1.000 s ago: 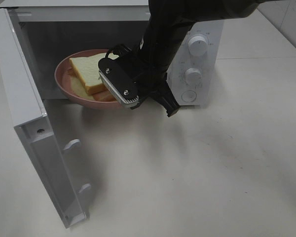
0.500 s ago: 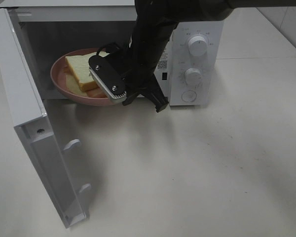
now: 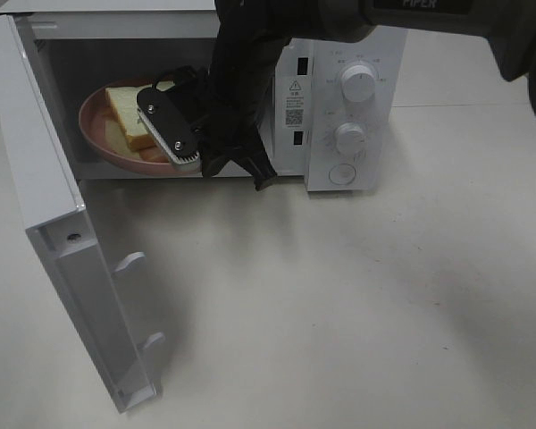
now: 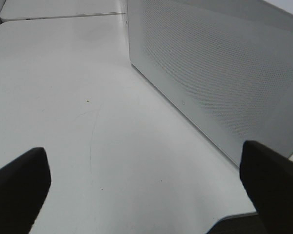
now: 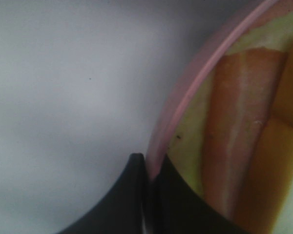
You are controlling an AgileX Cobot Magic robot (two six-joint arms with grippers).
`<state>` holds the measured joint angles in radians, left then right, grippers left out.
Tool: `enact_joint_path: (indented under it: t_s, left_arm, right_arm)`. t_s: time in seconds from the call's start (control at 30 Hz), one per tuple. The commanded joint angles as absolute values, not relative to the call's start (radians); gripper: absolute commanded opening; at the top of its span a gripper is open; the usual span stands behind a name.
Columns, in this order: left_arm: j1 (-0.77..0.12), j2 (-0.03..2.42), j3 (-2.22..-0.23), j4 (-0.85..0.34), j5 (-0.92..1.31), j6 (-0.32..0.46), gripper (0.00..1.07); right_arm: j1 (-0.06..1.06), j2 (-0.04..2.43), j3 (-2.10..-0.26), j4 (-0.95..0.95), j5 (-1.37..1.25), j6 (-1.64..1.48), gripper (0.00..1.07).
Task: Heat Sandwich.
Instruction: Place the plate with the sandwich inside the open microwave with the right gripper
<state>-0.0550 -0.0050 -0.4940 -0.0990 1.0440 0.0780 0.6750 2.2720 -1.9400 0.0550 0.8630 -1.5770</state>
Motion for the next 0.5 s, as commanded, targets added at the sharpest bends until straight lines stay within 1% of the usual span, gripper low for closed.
enact_joint_path:
  t_s: [0.03,0.5]
  left_arm:
    - [-0.052,-0.026,-0.492,-0.102,1.037,0.076,0.98]
    - [-0.052,-0.026,-0.492,-0.102,1.037,0.076,0.98]
  right_arm:
    - [0.678,2.291,-1.991,0.020,0.866,-1.540,0.00]
    - [0.678,2.366,-2.135,-0.015,0.888,-1.500,0.00]
